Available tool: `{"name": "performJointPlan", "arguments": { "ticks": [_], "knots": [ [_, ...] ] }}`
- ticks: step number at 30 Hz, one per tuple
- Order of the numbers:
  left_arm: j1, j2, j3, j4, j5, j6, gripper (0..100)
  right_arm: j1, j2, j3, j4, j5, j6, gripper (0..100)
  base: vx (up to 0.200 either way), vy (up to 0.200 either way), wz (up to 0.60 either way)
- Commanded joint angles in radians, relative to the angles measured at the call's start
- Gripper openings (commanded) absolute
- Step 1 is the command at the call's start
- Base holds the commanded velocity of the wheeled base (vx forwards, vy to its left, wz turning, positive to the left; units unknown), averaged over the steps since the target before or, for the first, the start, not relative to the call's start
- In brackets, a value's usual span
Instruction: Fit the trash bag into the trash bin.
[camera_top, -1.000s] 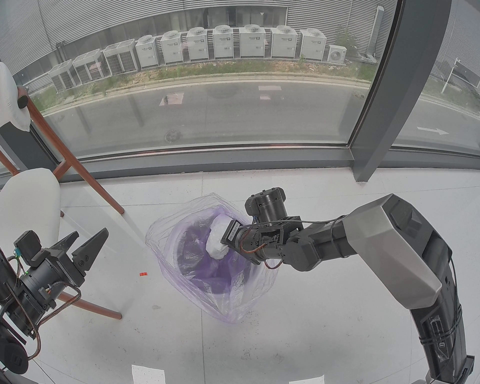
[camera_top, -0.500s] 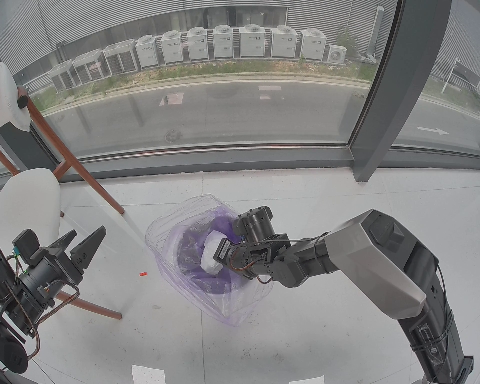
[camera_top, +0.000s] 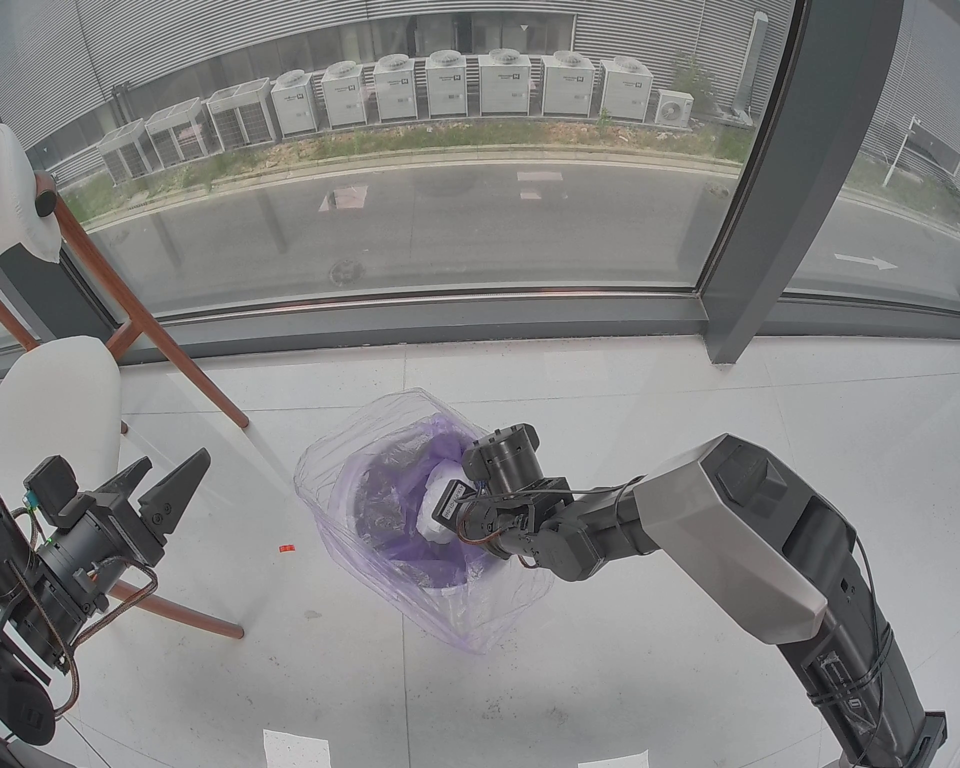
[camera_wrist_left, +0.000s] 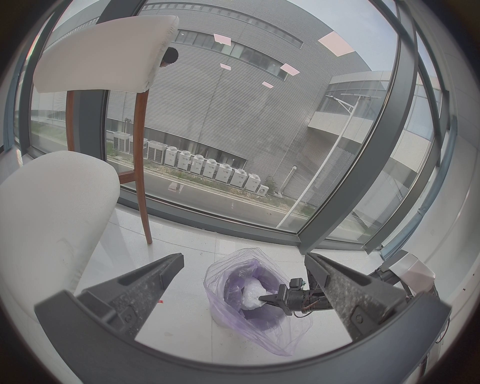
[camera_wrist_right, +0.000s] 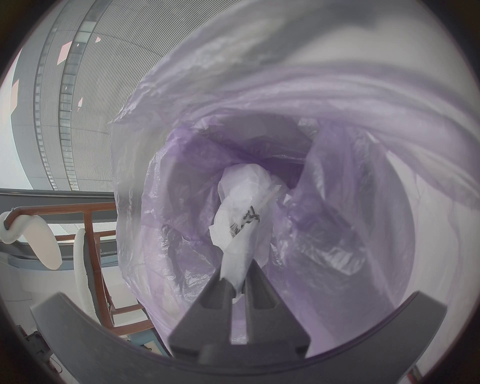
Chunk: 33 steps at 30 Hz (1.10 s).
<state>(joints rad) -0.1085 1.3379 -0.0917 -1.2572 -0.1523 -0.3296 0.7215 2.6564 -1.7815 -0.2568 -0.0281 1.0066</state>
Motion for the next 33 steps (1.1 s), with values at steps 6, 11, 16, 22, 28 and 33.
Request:
{"name": "performJointPlan", "arguments": {
  "ticks": [6, 11, 16, 22, 28, 33],
  "knots": [
    [0.0, -0.003, 0.001, -0.001, 0.0, -0.003, 100, 0.015, -0.078, 0.034, 0.002, -0.004, 0.004, 100, 0.0, 0.0, 0.0],
    [0.003, -0.036, -0.017, -0.007, 0.0, -0.009, 100, -0.024, -0.368, 0.218, 0.001, -0.012, 0.072, 100, 0.0, 0.0, 0.0],
    [0.016, -0.111, 0.003, -0.004, -0.001, -0.023, 100, -0.131, -0.705, 0.458, 0.002, 0.01, 0.139, 100, 0.0, 0.0, 0.0],
    [0.015, -0.293, 0.05, 0.032, 0.0, -0.091, 100, -0.349, -1.084, 0.812, 0.001, -0.027, 0.078, 100, 0.0, 0.0, 0.0],
    [0.027, -0.597, 0.087, 0.354, 0.014, -0.082, 100, -0.567, -1.461, 1.166, 0.001, -0.179, -0.059, 100, 0.0, 0.0, 0.0],
    [0.03, -0.93, 0.072, 0.74, 0.02, -0.042, 100, -0.82, -1.771, 1.453, 0.001, -0.156, -0.197, 100, 0.0, 0.0, 0.0]
  ]
}}
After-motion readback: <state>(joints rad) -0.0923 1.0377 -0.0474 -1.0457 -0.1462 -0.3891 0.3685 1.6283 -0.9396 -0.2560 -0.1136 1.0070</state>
